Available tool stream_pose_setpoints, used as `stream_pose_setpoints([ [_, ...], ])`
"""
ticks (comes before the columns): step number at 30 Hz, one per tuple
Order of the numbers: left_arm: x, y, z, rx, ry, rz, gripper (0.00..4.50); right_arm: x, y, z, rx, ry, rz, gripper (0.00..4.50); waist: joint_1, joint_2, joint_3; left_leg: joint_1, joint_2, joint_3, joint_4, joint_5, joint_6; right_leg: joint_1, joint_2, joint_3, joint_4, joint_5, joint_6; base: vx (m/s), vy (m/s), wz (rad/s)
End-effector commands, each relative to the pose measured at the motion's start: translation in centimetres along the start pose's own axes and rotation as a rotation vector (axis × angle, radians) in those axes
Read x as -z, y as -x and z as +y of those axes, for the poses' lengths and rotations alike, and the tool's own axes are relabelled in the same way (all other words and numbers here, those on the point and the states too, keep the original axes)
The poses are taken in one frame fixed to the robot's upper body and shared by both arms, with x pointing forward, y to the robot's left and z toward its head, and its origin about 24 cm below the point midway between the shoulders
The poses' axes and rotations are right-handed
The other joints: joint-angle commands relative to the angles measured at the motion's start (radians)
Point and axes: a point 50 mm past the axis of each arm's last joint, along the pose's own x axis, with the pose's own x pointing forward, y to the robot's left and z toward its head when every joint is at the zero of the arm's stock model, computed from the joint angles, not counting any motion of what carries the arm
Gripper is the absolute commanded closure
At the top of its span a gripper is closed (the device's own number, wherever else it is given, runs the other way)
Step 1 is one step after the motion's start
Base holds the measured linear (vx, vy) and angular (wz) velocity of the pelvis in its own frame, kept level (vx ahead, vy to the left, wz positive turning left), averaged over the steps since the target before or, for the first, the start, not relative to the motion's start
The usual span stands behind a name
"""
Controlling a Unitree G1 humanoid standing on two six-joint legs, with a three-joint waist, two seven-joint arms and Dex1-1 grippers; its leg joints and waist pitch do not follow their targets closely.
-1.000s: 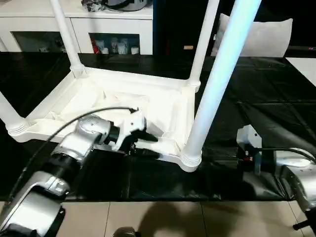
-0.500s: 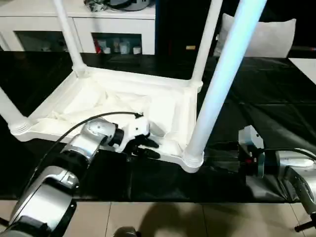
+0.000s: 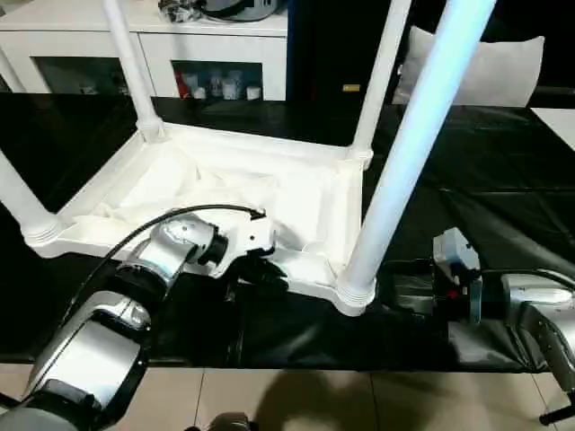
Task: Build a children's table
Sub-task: Rotate leg to tighten
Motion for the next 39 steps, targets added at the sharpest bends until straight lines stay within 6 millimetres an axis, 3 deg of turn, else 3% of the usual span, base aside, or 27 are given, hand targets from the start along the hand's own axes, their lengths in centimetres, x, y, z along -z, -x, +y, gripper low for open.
stream_pose_setpoints([
  [1, 0.0, 0.3, 0.2, -0.002, 0.024, -0.007, 4.46, -0.6, 0.3, -0.1, 0.011, 0.017, -0.01, 0.0, 0.003, -0.002, -0.077, 0.009, 0.107, -0.048, -0.066, -0.112, 0.065, 0.053, -0.145, 0.082, -0.087, -0.295, -0.018, 0.0, 0.0, 0.0],
  [7, -0.1, -0.2, -0.1, 0.027, 0.013, -0.015, 4.5, -0.6, -0.8, -0.6, -0.003, -0.02, -0.047, 0.54, 0.001, -0.004, -0.078, 0.007, 0.1, -0.042, -0.063, -0.102, 0.073, 0.053, -0.144, 0.082, -0.085, -0.286, -0.03, 0.0, 0.0, 0.0],
  [11, -0.3, -0.4, -0.2, 0.035, 0.009, -0.036, 4.5, -0.5, -1.4, -1.1, 0.013, -0.026, -0.05, 0.8, 0.0, -0.003, -0.079, 0.011, 0.11, -0.046, -0.066, -0.102, 0.069, 0.05, -0.146, 0.083, -0.083, -0.281, -0.036, 0.0, 0.0, 0.0],
  [16, -0.3, -0.5, -0.4, 0.038, 0.018, -0.056, 4.5, -0.7, -1.6, -1.2, -0.018, -0.057, -0.059, 1.23, 0.001, -0.003, -0.08, 0.008, 0.111, -0.045, -0.065, -0.089, 0.072, 0.052, -0.149, 0.086, -0.077, -0.248, -0.053, 0.0, 0.0, 0.0],
  [24, -0.2, -0.5, -0.4, 0.031, 0.024, -0.058, 4.5, -0.5, -1.8, -1.1, -0.052, -0.077, -0.061, 1.95, 0.002, -0.008, -0.078, 0.008, 0.107, -0.043, -0.066, -0.09, 0.071, 0.052, -0.148, 0.085, -0.081, -0.279, -0.036, 0.0, 0.0, 0.0],
  [31, 0.0, -0.5, -0.3, -0.018, 0.07, -0.059, 4.5, -0.2, -2.7, -0.8, -0.021, -0.108, -0.072, 2.37, 0.001, -0.003, -0.077, 0.008, 0.108, -0.044, -0.066, -0.092, 0.07, 0.051, -0.149, 0.086, -0.081, -0.276, -0.04, 0.0, 0.0, 0.0],
  [34, -0.1, -0.7, 0.1, -0.086, 0.096, -0.062, 4.5, 0.1, -3.7, -1.5, 0.101, -0.108, -0.058, 2.45, -0.005, -0.004, -0.074, 0.009, 0.1, -0.042, -0.067, -0.11, 0.06, 0.05, -0.148, 0.082, -0.091, -0.336, -0.024, 0.0, 0.0, 0.0],
  [36, -0.5, -1.1, 0.3, -0.135, 0.141, -0.085, 4.5, 0.1, -4.9, -2.6, 0.252, -0.139, -0.066, 2.48, -0.026, -0.002, -0.07, 0.016, 0.101, -0.047, -0.072, -0.147, 0.027, 0.047, -0.15, 0.076, -0.102, -0.413, -0.019, 0.0, 0.0, 0.0],
  [37, -0.9, -1.6, 0.3, -0.159, 0.162, -0.1, 4.5, 0.1, -5.5, -3.3, 0.344, -0.163, -0.067, 2.48, -0.035, -0.003, -0.069, 0.011, 0.1, -0.05, -0.074, -0.15, 0.018, 0.051, -0.151, 0.073, -0.101, -0.425, -0.021, 0.0, 0.0, 0.0],
  [39, -1.4, -2.1, 0.5, -0.196, 0.176, -0.115, 4.5, 0.1, -6.1, -3.8, 0.407, -0.181, -0.068, 2.5, -0.05, -0.002, -0.071, 0.015, 0.095, -0.048, -0.071, -0.157, 0.011, 0.05, -0.15, 0.071, -0.111, -0.445, -0.008, 0.0, 0.0, 0.0],
])
